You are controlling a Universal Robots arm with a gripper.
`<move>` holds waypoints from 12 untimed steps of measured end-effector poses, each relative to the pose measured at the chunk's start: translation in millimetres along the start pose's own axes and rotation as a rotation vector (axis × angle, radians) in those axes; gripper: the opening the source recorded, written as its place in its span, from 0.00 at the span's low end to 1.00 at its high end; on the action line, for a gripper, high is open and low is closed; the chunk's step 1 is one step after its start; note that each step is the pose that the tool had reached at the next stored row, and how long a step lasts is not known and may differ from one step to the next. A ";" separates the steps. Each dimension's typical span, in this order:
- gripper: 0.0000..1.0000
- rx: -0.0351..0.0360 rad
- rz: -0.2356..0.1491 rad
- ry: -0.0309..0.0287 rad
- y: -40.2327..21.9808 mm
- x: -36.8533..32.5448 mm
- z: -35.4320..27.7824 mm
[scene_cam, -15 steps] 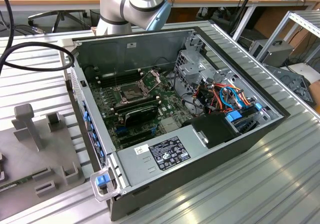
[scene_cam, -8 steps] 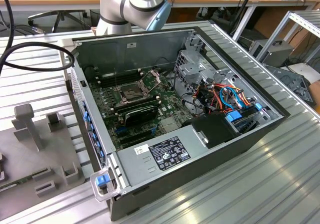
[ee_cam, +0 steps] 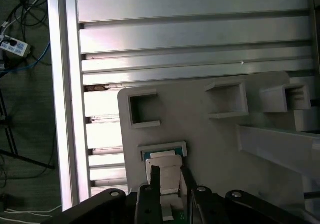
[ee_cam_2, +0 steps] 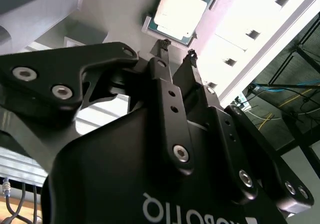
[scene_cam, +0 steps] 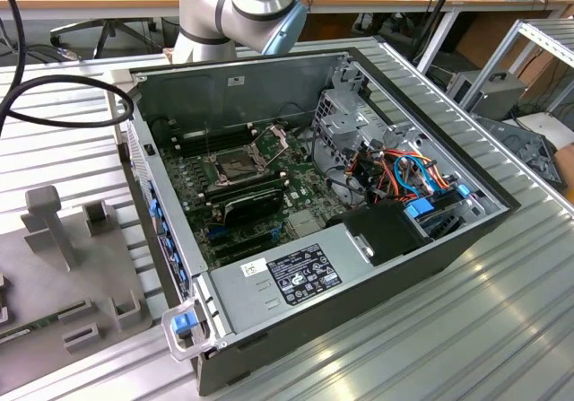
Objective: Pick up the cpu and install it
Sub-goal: 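Pick up the cpu and move it towards the insertion slot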
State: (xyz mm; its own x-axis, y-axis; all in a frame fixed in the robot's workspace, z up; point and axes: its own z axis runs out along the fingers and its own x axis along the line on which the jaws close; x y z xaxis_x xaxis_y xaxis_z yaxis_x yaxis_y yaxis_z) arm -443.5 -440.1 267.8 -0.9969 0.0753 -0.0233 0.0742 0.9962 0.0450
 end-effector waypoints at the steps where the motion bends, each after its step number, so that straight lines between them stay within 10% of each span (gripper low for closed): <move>1: 0.35 0.0000 0.000 0.0000 0.0 0.0 0.0; 11: 0.60 -0.0006 -0.031 0.0013 -5.0 -0.5 1.5; 12: 0.60 0.0091 -0.033 0.0294 -7.5 -1.7 4.2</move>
State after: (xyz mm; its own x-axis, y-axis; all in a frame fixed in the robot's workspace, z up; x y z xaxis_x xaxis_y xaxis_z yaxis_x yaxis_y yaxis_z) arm -442.2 -447.5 263.3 -0.9992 0.0407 0.0048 0.0409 0.9985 0.0356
